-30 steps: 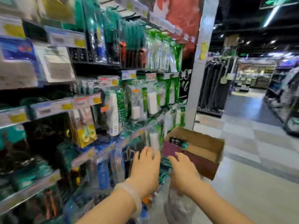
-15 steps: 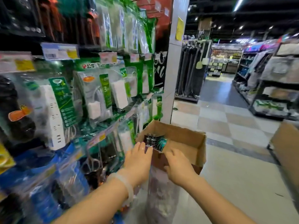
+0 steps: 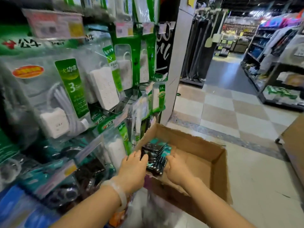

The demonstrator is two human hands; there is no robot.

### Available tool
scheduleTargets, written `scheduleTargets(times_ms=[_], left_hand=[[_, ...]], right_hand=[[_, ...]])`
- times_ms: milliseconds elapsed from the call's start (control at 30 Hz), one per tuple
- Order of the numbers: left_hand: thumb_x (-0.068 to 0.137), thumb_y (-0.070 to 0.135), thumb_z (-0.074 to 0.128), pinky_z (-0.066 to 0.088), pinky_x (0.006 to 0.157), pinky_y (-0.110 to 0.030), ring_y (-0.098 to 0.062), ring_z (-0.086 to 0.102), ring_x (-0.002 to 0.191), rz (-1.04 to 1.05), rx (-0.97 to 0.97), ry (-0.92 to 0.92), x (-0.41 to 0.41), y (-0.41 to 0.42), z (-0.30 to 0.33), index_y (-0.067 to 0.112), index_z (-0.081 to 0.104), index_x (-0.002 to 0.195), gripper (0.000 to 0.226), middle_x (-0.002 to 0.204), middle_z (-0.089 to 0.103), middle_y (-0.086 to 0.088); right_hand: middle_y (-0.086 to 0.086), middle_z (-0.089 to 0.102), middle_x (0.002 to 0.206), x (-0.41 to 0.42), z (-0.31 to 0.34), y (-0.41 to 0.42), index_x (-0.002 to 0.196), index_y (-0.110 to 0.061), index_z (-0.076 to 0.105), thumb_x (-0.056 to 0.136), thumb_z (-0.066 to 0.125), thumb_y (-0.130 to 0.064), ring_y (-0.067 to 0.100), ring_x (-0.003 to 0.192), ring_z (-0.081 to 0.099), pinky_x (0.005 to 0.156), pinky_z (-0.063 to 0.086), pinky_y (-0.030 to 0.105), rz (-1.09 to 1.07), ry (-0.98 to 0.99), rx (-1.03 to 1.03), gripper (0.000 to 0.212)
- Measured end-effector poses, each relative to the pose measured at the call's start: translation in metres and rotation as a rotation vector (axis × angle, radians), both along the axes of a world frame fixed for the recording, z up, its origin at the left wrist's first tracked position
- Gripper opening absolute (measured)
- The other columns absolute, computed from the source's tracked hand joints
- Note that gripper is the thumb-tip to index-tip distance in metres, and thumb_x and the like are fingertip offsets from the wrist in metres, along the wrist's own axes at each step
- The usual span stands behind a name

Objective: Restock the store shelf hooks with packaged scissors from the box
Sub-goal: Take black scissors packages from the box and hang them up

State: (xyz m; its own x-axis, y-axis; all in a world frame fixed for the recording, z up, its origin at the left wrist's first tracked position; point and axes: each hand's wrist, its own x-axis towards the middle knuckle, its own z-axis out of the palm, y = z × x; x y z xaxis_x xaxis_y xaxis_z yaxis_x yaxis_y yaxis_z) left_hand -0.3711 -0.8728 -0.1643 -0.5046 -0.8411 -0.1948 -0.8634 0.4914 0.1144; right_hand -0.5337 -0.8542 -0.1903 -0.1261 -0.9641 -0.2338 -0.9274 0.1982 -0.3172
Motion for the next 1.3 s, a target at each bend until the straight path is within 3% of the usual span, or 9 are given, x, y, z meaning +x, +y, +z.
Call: scheduleTargets(times_ms=[300,533,633,700,800,967,1100,1167,1300], left_hand=[[0.096,0.023,0.045,0.017,0.117,-0.034,-0.024,0.015,0.144,0.092,0.188,0.070,-0.030,-0.070,-0.034,0.020,0.013,0.150,0.062,0.158,0.010,-0.005],[0.097,0.025,0.044,0.022,0.114,-0.030,-0.022,0.023,0.140,0.164,0.267,0.102,-0.049,-0.099,-0.051,0.020,0.018,0.148,0.058,0.155,0.018,-0.001],[0.096,0.026,0.046,0.023,0.114,-0.029,-0.019,0.026,0.139,0.214,0.278,0.142,-0.056,-0.105,-0.058,0.021,0.022,0.147,0.057,0.153,0.023,0.001],[0.096,0.026,0.047,0.025,0.113,-0.028,-0.018,0.029,0.138,0.247,0.300,0.174,-0.060,-0.108,-0.059,0.021,0.023,0.147,0.057,0.152,0.026,0.001],[0.096,0.028,0.048,0.029,0.110,-0.027,-0.017,0.034,0.136,0.321,0.302,0.278,-0.067,-0.111,-0.056,0.021,0.027,0.146,0.055,0.149,0.032,0.000],[0.093,0.029,0.053,0.036,0.103,-0.027,-0.020,0.047,0.126,0.572,0.285,0.465,-0.083,-0.124,-0.046,0.013,0.040,0.138,0.049,0.140,0.047,-0.006],[0.085,0.012,0.065,0.050,0.087,-0.033,-0.019,0.061,0.097,0.781,0.424,0.885,-0.097,-0.127,-0.037,0.013,0.061,0.098,0.013,0.101,0.066,-0.004],[0.086,0.006,0.064,0.050,0.081,-0.030,-0.020,0.060,0.091,0.901,0.385,1.045,-0.095,-0.126,-0.032,0.012,0.061,0.099,0.015,0.098,0.064,-0.004],[0.087,0.007,0.062,0.049,0.080,-0.030,-0.020,0.060,0.090,1.026,0.309,1.119,-0.073,-0.124,-0.034,0.015,0.058,0.092,0.011,0.099,0.063,-0.004]], right_hand=[[0.013,0.045,0.140,-0.043,-0.058,-0.134,0.138,-0.004,0.029,0.094,0.051,-0.034,0.028,0.127,0.045,0.098,0.040,0.032,-0.236,-0.340,0.185,0.057],[0.015,0.046,0.134,-0.049,-0.108,-0.180,0.135,-0.003,0.025,0.071,0.075,-0.047,0.033,0.122,0.048,0.100,0.043,0.041,-0.530,-0.595,0.170,0.092],[0.013,0.059,0.104,-0.057,-0.114,-0.190,0.117,-0.002,0.043,0.070,0.081,-0.028,0.028,0.087,0.060,0.068,0.050,0.035,-0.723,-0.814,0.222,0.066],[0.010,0.055,0.074,-0.065,-0.112,-0.192,0.101,-0.003,0.049,0.078,0.074,-0.013,0.020,0.055,0.049,0.045,0.039,0.026,-0.795,-0.924,0.288,0.036],[0.010,0.057,0.074,-0.082,-0.110,-0.183,0.102,-0.007,0.049,0.086,0.063,-0.004,0.017,0.053,0.049,0.032,0.037,0.017,-0.848,-1.017,0.322,0.022],[0.008,0.063,0.078,-0.091,-0.085,-0.145,0.082,-0.011,0.057,0.087,0.061,-0.002,0.018,0.062,0.057,0.054,0.047,0.026,-0.625,-1.173,0.282,0.011],[0.006,0.065,0.079,-0.076,-0.054,-0.134,0.090,-0.006,0.059,0.086,0.063,-0.008,0.015,0.066,0.063,0.056,0.052,0.027,-0.295,-1.133,0.199,0.005],[0.002,0.065,0.076,-0.067,-0.042,-0.139,0.090,-0.006,0.060,0.088,0.062,-0.015,0.011,0.063,0.063,0.054,0.051,0.023,-0.205,-1.125,0.173,0.009],[0.003,0.062,0.077,-0.067,-0.060,-0.163,0.100,-0.006,0.060,0.094,0.050,-0.034,0.020,0.070,0.062,0.062,0.055,0.031,-0.353,-0.942,0.178,0.030]])
